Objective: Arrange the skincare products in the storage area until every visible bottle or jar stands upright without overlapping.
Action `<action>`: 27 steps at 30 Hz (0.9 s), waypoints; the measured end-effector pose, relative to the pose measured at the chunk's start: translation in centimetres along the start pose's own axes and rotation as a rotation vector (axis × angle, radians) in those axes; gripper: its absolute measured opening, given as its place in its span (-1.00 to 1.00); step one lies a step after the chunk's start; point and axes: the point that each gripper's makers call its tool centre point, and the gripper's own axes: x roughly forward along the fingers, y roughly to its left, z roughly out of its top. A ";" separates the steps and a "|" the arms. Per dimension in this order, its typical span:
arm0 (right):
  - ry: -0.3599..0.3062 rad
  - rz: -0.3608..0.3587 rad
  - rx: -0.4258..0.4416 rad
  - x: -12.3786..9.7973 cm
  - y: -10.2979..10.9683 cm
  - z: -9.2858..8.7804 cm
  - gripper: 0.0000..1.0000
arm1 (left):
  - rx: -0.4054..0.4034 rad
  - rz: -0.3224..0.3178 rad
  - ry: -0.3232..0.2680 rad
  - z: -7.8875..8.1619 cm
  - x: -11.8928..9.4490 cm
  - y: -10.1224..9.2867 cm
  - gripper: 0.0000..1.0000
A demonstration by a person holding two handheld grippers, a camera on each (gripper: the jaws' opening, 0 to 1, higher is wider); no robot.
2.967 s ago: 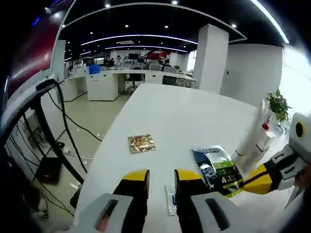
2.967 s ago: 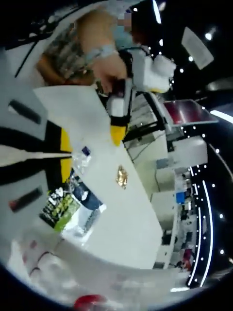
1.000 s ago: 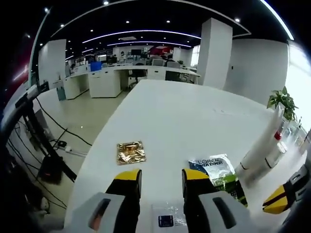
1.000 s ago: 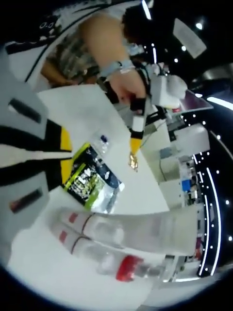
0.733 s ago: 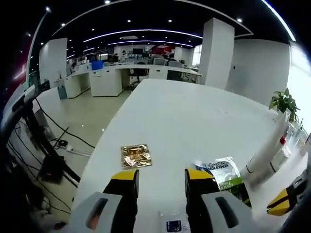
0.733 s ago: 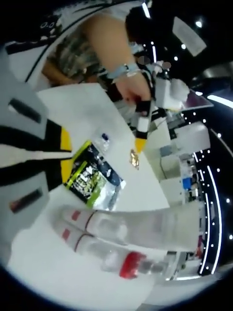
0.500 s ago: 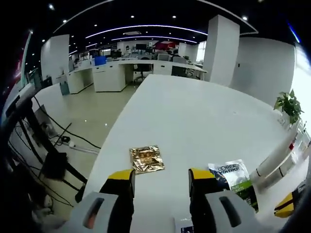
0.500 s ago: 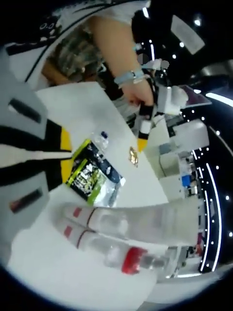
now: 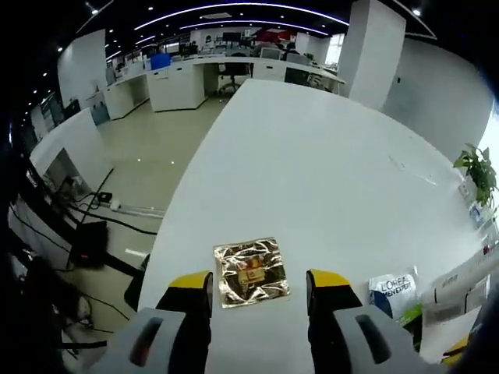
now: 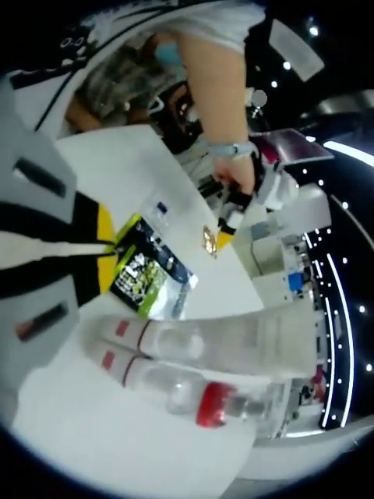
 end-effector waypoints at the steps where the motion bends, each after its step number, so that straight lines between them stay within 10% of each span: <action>1: -0.002 -0.005 0.002 0.0 -0.1 0.0 -0.94 | -0.002 0.004 0.012 0.1 0.4 0.0 0.03; 10: -0.009 -0.027 0.015 -0.4 -0.7 -0.2 -0.94 | 0.039 0.079 0.172 -1.9 1.8 0.6 0.04; 27: -0.015 -0.033 0.014 -0.8 -1.4 0.0 -0.95 | 0.031 0.099 0.172 -1.3 1.5 0.8 -0.16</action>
